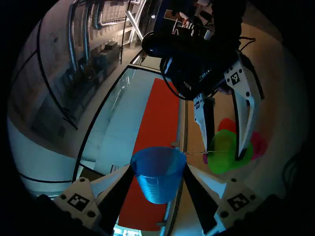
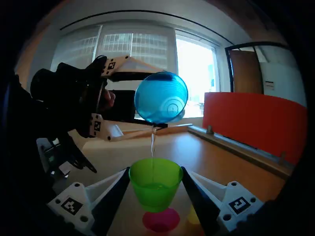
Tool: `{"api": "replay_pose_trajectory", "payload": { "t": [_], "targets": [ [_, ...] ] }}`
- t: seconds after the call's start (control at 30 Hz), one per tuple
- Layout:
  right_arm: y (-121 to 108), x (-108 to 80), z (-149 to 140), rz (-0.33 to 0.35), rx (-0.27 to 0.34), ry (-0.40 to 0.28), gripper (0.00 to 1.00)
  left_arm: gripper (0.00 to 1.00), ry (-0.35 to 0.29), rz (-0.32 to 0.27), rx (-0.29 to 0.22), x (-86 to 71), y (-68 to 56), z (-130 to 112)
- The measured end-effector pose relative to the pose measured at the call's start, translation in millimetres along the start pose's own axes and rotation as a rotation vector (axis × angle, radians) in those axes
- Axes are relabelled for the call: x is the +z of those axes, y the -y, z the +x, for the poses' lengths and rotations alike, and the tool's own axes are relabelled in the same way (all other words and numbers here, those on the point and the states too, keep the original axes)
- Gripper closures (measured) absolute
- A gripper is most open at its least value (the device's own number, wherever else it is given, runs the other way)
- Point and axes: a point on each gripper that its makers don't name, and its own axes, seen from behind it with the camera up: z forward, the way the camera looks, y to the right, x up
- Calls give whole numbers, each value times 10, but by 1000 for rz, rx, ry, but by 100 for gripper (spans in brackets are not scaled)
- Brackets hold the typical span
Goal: Pour water
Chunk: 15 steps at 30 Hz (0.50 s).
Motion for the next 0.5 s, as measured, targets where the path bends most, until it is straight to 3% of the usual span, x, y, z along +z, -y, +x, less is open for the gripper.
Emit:
{"api": "replay_pose_trajectory", "payload": {
  "t": [0.5],
  "targets": [
    [1, 4, 1, 1, -1, -4, 6, 15, 1, 2, 32, 26, -6, 12]
  ]
}}
